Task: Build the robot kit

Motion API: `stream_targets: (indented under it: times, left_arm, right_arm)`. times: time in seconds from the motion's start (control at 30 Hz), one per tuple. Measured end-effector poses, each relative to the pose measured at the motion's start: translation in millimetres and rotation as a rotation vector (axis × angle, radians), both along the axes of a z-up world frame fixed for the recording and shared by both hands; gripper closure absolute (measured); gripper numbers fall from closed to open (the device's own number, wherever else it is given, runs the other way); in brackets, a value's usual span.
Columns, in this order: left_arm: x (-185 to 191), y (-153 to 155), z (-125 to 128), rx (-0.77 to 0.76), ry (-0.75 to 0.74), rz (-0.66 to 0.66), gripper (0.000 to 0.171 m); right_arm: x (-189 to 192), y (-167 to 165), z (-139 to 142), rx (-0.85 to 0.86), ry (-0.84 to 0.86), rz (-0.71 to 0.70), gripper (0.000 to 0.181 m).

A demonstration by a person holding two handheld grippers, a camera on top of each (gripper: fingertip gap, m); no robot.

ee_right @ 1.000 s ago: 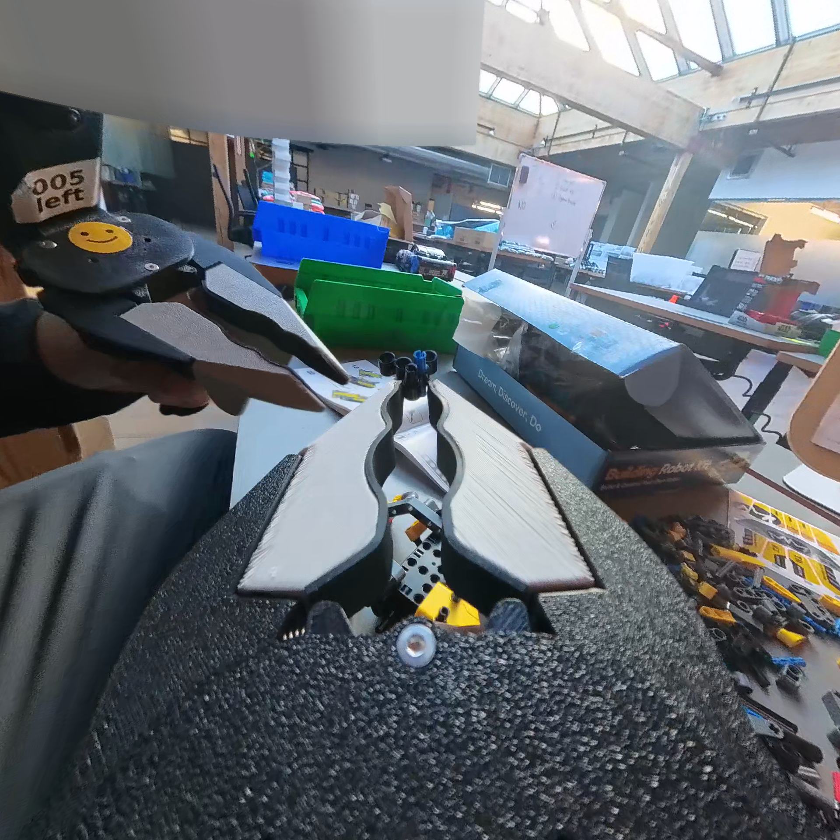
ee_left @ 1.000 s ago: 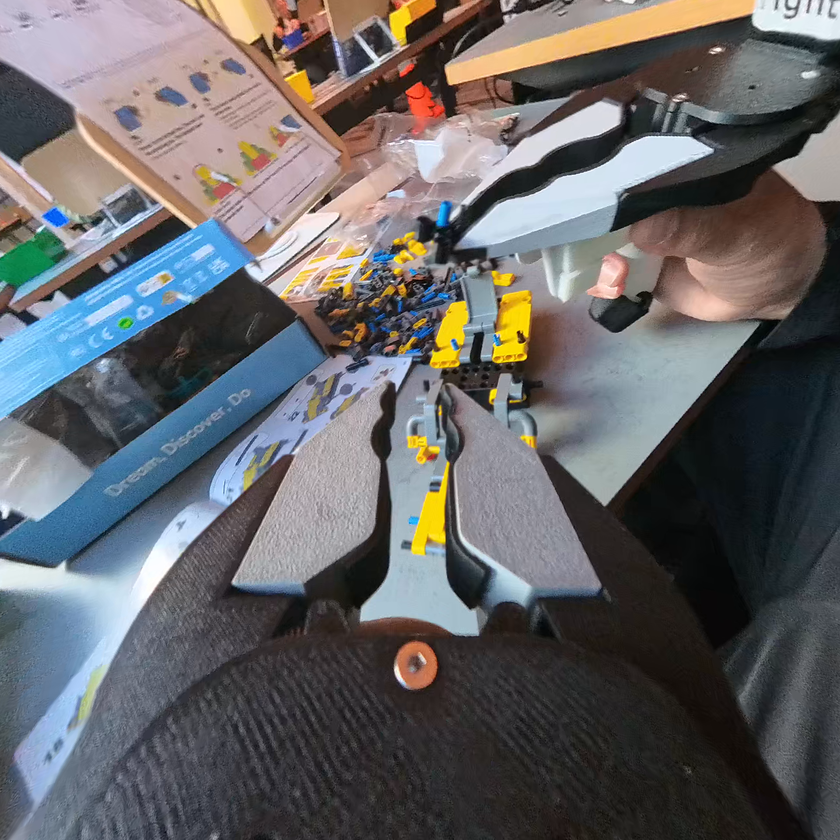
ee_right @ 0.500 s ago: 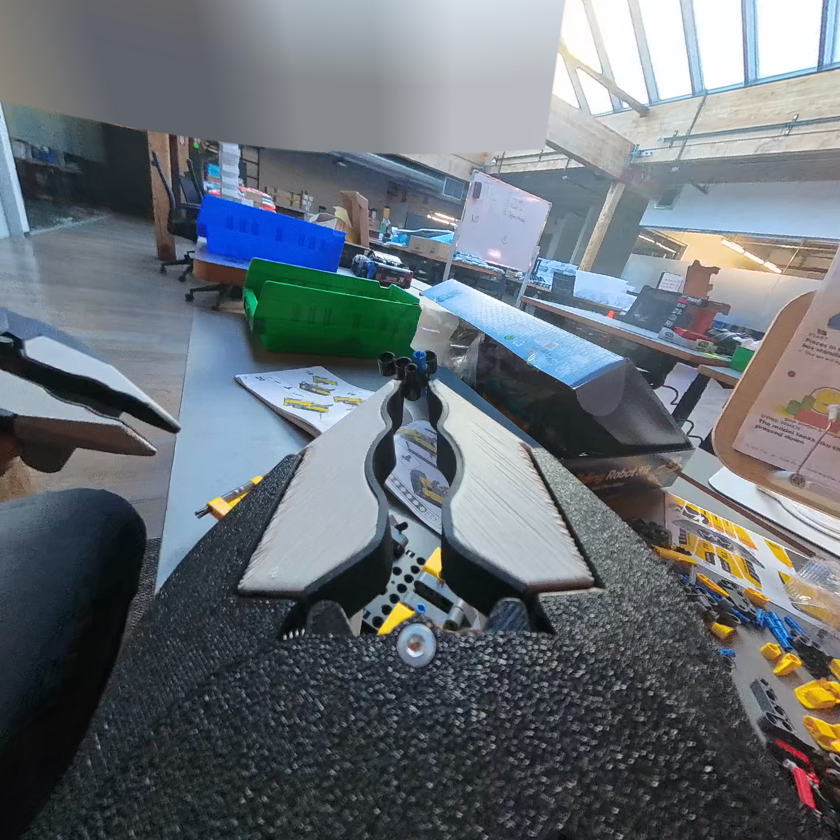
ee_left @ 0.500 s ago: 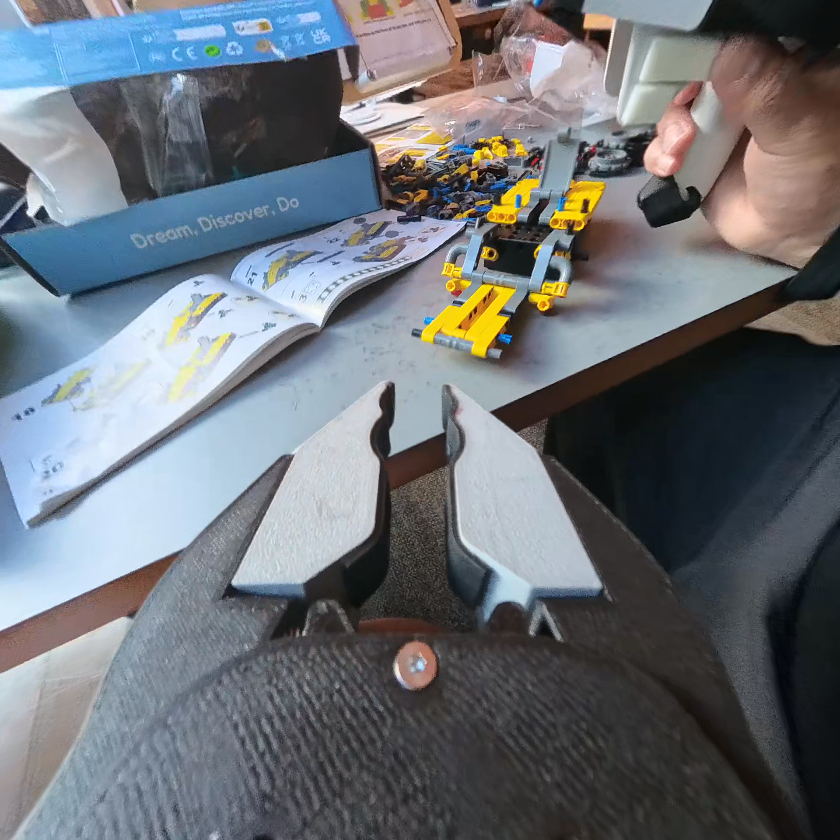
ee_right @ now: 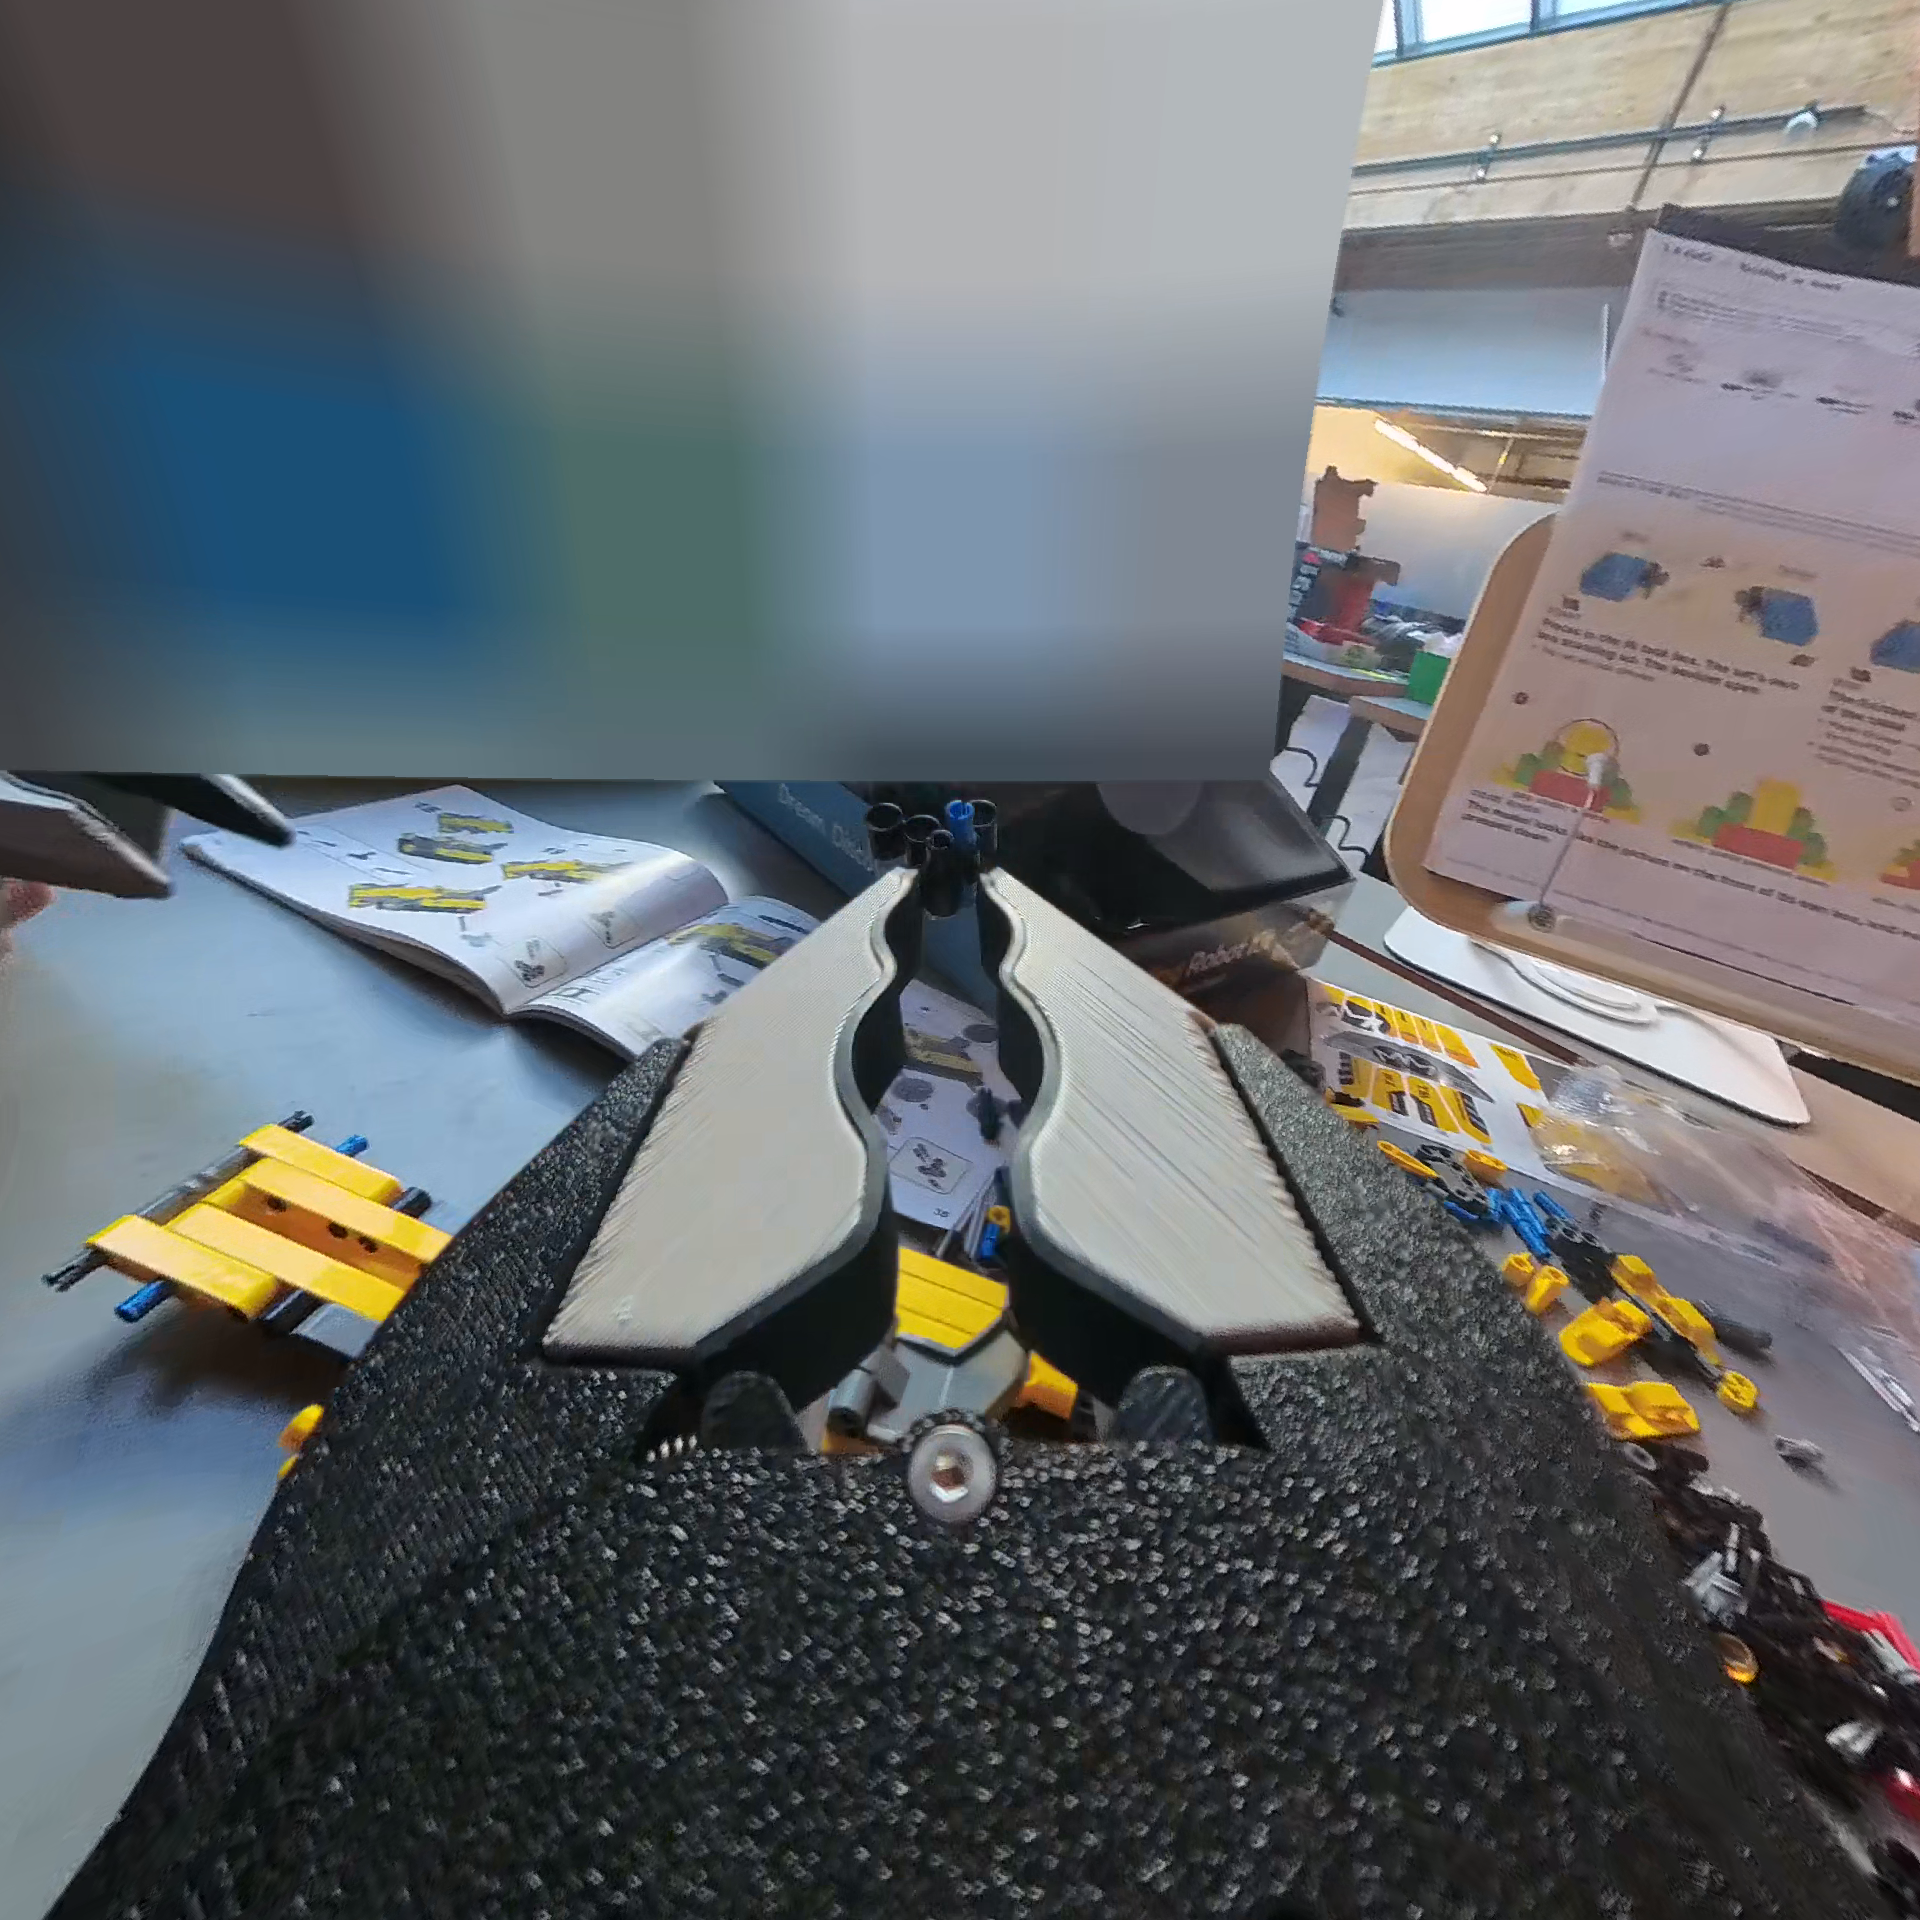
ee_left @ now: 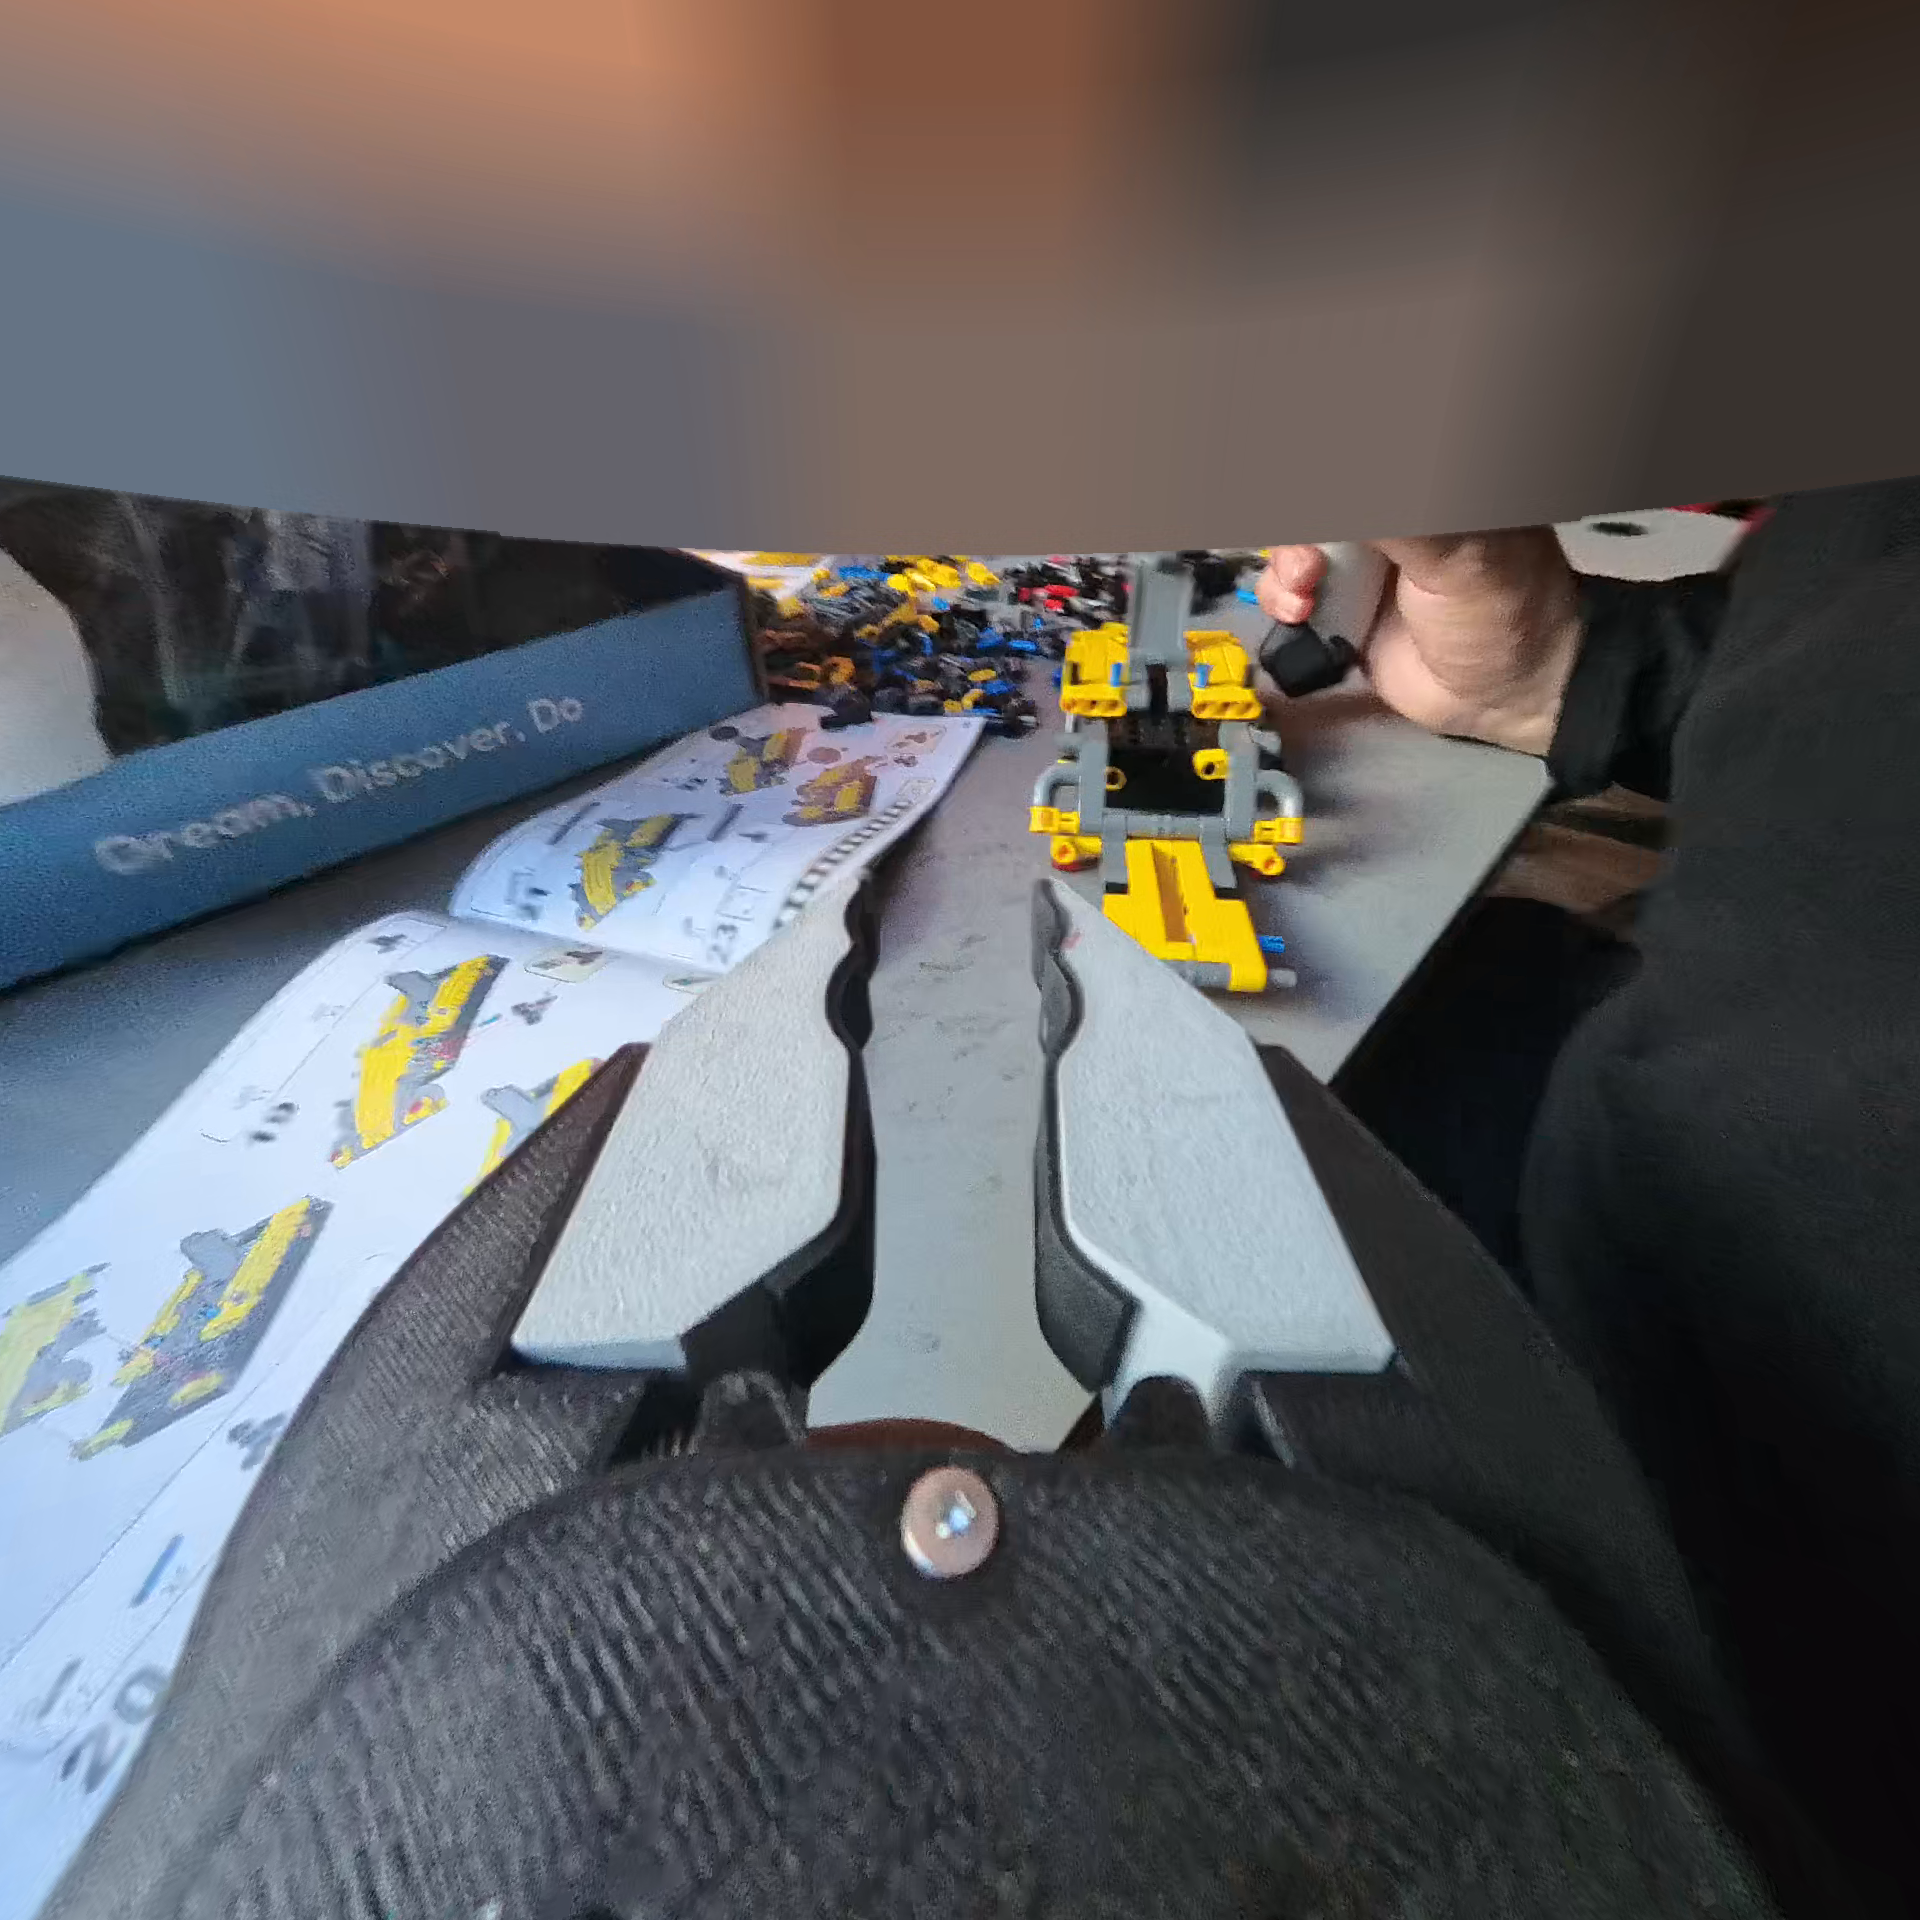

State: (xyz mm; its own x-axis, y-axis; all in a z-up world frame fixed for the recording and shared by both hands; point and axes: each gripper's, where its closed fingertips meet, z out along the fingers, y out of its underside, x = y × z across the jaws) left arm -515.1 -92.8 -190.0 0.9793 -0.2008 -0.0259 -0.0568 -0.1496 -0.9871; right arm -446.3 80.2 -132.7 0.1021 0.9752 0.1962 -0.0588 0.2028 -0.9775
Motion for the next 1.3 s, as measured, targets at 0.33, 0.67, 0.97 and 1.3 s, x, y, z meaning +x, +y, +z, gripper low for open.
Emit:
stream_targets:
  times: [0.33,0.67,0.97,1.3]
  left_arm:
    - [1,-8,-2,0.005,-0.024,-0.091,0.153]
    - [0,-3,-9,-0.066,-0.043,-0.080,0.149]
    - [6,-3,-9,-0.038,0.015,-0.074,0.162]
    - [13,-6,-20,0.012,0.269,0.018,0.166]
  right_arm:
    - [4,11,3,-0.003,0.012,-0.052,0.172]
    - [-9,-18,-14,0.050,-0.085,0.096,0.172]
    - [0,-29,-3,0.115,-0.033,0.090,0.172]
    - [6,-40,12,0.255,0.038,0.021,0.172]
